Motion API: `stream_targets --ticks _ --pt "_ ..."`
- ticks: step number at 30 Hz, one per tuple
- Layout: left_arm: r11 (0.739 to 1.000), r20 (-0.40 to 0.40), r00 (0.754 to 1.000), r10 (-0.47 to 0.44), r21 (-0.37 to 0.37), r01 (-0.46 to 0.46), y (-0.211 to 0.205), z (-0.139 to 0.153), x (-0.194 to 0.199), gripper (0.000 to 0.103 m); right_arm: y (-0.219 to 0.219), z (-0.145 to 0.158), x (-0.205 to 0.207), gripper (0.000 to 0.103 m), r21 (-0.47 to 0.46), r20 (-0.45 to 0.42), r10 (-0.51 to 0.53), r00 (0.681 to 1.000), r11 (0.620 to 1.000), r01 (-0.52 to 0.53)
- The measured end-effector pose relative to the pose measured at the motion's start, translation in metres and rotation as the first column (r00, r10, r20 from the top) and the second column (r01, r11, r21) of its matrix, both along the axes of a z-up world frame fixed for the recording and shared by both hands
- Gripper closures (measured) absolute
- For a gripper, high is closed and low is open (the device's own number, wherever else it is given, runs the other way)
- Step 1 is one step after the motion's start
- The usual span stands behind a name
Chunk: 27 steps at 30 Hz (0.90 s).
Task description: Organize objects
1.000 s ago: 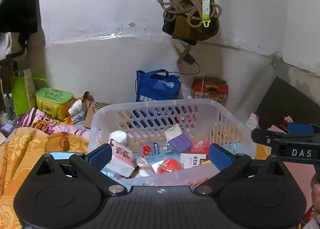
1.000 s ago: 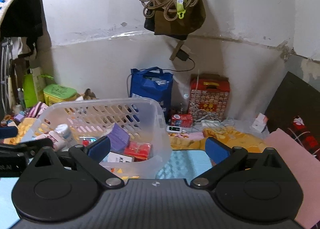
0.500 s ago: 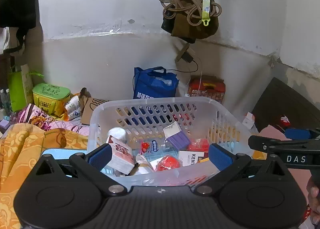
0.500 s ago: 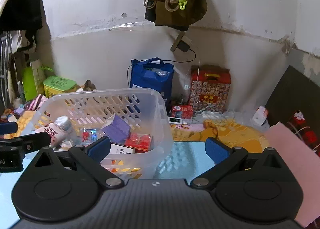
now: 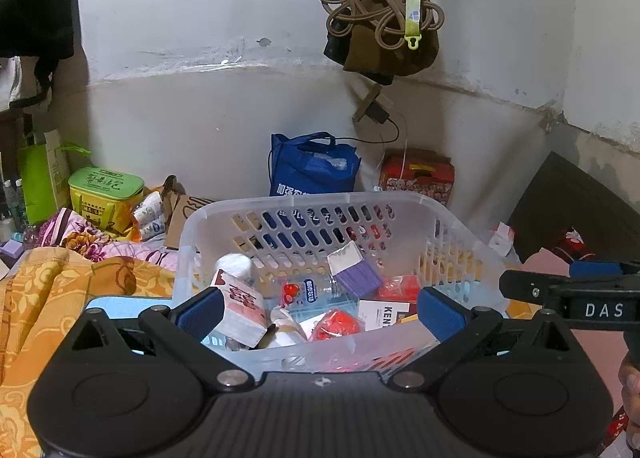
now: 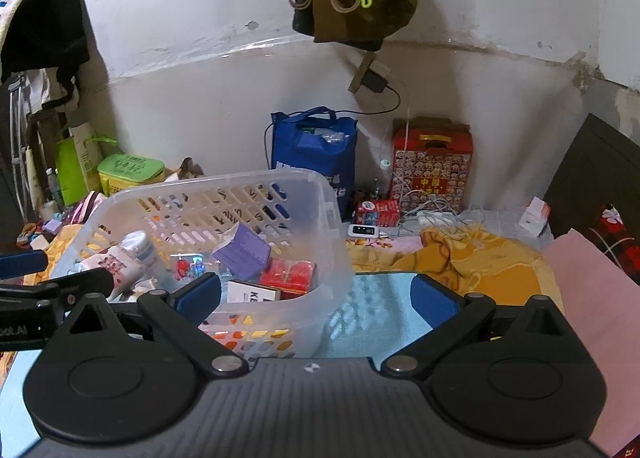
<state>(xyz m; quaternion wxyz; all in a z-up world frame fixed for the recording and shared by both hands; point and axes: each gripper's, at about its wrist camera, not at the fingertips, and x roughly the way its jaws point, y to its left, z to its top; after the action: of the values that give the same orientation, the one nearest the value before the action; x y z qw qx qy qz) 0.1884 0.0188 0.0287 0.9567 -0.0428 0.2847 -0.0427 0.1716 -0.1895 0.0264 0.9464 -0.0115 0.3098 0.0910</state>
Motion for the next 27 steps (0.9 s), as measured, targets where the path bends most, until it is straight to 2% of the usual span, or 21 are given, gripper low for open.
stream_targets --ticks 27 --pt "1.0 -0.005 1.0 0.016 0.009 -0.016 -0.0002 -0.0033 0.0029 0.0 0.0002 -0.0031 0.0044 0.0 -0.008 -0.03 -0.002 1.0 1.0 0.002"
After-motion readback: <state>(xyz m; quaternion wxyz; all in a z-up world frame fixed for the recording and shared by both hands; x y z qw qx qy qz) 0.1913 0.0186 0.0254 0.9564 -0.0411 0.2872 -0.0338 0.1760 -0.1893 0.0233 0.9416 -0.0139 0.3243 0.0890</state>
